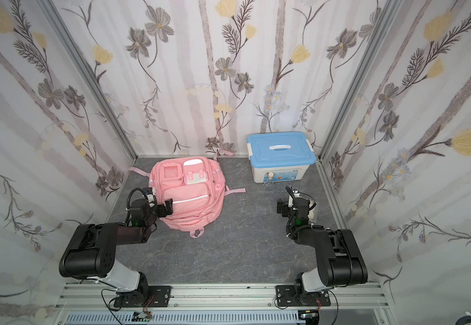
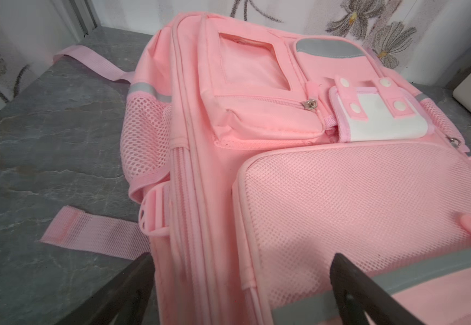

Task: Zip up the backpack
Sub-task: Reset both arms

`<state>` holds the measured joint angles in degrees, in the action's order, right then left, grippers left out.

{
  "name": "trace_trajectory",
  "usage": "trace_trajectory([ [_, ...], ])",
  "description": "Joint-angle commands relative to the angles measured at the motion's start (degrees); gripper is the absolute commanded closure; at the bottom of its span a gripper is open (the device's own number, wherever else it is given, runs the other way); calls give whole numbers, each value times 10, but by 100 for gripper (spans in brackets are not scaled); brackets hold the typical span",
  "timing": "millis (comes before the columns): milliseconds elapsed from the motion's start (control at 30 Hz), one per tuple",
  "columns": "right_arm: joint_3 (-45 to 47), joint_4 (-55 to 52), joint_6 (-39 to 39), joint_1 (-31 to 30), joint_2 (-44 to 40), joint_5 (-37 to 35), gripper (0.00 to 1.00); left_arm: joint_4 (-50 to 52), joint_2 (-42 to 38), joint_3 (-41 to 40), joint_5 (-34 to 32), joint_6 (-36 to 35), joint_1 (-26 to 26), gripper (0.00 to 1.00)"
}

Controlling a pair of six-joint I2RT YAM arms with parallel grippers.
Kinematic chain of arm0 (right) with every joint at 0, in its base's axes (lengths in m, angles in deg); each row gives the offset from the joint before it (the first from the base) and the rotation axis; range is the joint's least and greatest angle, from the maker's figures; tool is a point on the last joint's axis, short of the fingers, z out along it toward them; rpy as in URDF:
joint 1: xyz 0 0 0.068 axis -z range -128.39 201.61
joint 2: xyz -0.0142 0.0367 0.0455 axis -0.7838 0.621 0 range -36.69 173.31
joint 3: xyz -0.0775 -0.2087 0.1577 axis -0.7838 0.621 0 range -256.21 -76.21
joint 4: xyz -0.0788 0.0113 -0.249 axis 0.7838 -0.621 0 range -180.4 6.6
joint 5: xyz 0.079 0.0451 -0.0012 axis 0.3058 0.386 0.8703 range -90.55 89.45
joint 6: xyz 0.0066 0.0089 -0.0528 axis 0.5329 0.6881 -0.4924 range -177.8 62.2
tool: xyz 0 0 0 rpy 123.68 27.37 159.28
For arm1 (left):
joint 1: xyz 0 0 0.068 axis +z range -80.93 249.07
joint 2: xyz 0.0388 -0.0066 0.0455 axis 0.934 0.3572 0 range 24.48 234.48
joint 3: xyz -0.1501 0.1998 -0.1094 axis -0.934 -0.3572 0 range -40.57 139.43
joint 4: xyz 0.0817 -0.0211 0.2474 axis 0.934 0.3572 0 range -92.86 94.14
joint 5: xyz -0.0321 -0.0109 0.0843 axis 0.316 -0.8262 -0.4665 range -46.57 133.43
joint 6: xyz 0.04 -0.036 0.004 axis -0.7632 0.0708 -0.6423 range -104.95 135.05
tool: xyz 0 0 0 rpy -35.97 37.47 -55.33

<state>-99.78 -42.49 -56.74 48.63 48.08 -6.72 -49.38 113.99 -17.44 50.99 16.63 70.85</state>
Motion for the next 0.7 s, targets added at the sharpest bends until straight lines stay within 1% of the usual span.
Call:
trace_trajectory([
  [0, -2, 16, 4, 0, 0, -1, 0, -26, -1, 2, -22, -15, -4, 0],
  [33, -2, 16, 3, 0, 0, -1, 0, -39, 2, -1, -22, -15, -4, 0],
  [67, -3, 16, 4, 0, 0, -1, 0, -27, -2, 1, -23, -16, -4, 0],
  [100, -2, 16, 4, 0, 0, -1, 0, -38, 1, -1, -23, -15, -4, 0],
  [667, -4, 15, 1, -4, 1, -6, 0, -32, 0, 0, -23, -15, -4, 0],
])
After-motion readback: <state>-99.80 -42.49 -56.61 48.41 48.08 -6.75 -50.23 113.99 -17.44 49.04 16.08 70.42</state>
